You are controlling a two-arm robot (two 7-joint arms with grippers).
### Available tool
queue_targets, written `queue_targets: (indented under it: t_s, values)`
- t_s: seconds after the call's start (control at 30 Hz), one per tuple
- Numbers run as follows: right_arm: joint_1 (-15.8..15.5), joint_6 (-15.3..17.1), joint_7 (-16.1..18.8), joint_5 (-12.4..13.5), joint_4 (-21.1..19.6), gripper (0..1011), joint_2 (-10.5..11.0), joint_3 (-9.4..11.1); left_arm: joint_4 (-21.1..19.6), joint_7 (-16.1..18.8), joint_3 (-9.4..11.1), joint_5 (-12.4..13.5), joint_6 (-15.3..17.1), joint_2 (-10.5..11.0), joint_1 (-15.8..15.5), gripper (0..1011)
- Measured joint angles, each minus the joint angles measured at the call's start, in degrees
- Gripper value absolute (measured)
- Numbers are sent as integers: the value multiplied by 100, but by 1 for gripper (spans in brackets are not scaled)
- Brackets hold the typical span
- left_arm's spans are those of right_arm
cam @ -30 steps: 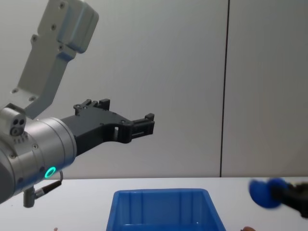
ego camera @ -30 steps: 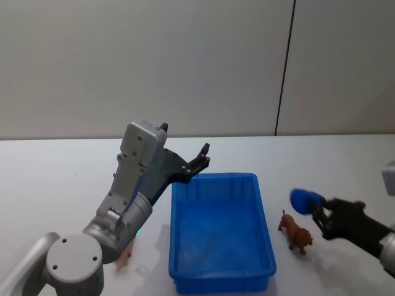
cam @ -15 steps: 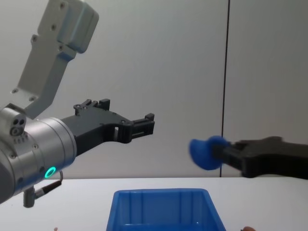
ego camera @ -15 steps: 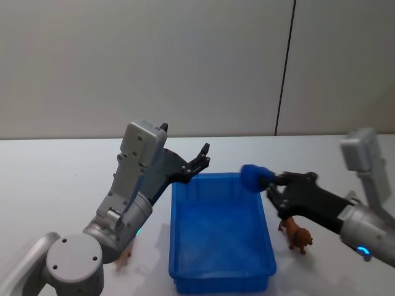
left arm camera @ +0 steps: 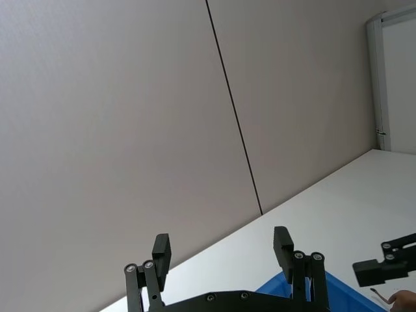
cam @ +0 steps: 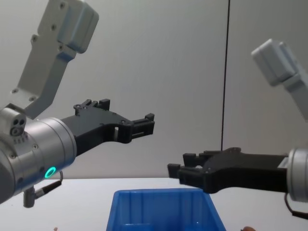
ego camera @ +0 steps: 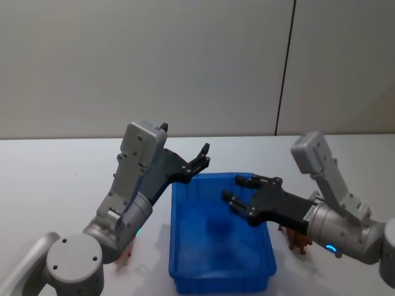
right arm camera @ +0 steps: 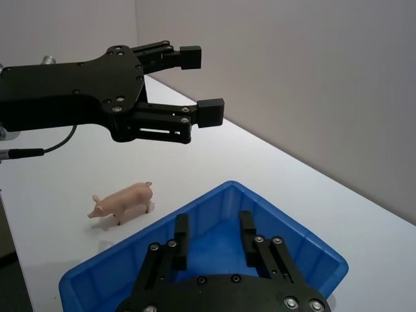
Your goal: Pick up the two dolls from the table and place them into the box.
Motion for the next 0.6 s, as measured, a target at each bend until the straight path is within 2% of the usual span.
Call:
queue_targets:
  t_s: [0.07,0.17,0.23,0.27,0.33,0.37,0.5,0.6]
  values:
    - [41,-2,1,-47,56,489,-28,-22,0,0,0,0,0,0,0,1001]
    - [68,-6,-8,-70,89,548,-41,-29,0,0,0,0,0,0,0,1001]
    - [88,-11,-66,-73,117,645,-37,-21,0,0,0,0,0,0,0,1001]
    - [88,-11,-66,-73,117,645,-37,-21,0,0,0,0,0,0,0,1001]
    - [89,-17,-135,-40,121,746,5,23,0,0,0,0,0,0,0,1001]
    - [89,-17,-135,-40,121,746,5,23,0,0,0,0,0,0,0,1001]
    - [40,-33,-250,62,91,890,119,119,0,0,0,0,0,0,0,1001]
    - [-30,-39,-334,153,41,940,223,200,0,1,0,0,0,0,0,1001]
